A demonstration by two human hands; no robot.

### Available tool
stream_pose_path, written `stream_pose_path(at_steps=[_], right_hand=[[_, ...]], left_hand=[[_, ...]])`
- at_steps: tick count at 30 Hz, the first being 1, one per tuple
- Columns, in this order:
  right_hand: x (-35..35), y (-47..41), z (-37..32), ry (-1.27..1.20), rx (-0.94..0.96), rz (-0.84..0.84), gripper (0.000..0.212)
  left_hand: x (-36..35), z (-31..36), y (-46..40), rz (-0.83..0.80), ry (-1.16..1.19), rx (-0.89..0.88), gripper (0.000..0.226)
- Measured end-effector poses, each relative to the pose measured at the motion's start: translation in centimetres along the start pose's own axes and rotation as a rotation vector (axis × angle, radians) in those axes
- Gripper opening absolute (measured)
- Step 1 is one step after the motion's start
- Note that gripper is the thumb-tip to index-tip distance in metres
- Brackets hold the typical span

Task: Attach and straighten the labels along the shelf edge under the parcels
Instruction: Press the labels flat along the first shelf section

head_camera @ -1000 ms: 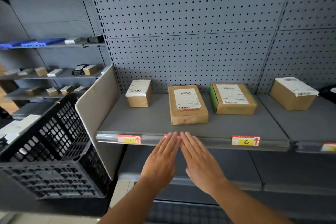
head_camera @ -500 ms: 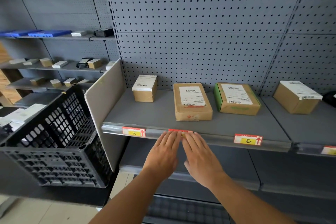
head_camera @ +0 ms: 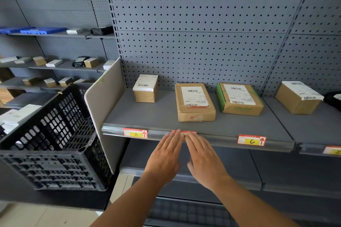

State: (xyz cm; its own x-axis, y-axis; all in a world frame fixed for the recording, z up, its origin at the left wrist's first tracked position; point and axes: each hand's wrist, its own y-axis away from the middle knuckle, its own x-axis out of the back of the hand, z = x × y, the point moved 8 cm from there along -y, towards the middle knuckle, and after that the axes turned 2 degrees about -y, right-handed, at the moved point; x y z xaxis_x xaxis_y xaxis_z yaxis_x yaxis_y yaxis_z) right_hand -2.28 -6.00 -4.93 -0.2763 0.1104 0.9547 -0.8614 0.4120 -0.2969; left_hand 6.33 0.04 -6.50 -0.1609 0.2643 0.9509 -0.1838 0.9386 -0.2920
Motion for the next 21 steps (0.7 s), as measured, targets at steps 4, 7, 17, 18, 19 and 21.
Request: stream_pose_path(at_steps=[4,7,17,18,19,21], right_hand=[[-0.7,0.4,-0.2,-0.018,0.003,-0.007,0.089],[-0.1,0.3,-0.1,-0.037,-0.013,0.028,0.081],[0.8,-0.6,0.4,-0.091,-0.074,0.092,0.067],[0.9,-0.6,0.4,-0.103,-0.076,0.095,0.066],[0.9,-0.7,0.4,-0.118,-0.076,0.099,0.065],[1.1,-0.9,0.4,-0.156,-0.077,0.113,0.061]], left_hand=[[-0.8,-0.1,0.6,-0.021,-0.027,-0.006,0.073],[-1.2,0.0,0.8,-0.042,-0.048,-0.013,0.071],[0.0,-1.2,0.4,-0.031,-0.026,0.057,0.073],[0.2,-1.2,0.4,-0.026,-0.03,0.052,0.073],[0.3,-1.2,0.4,-0.019,-0.031,0.049,0.073],[0.6,-1.2,0.3,-0.005,-0.024,0.05,0.073]])
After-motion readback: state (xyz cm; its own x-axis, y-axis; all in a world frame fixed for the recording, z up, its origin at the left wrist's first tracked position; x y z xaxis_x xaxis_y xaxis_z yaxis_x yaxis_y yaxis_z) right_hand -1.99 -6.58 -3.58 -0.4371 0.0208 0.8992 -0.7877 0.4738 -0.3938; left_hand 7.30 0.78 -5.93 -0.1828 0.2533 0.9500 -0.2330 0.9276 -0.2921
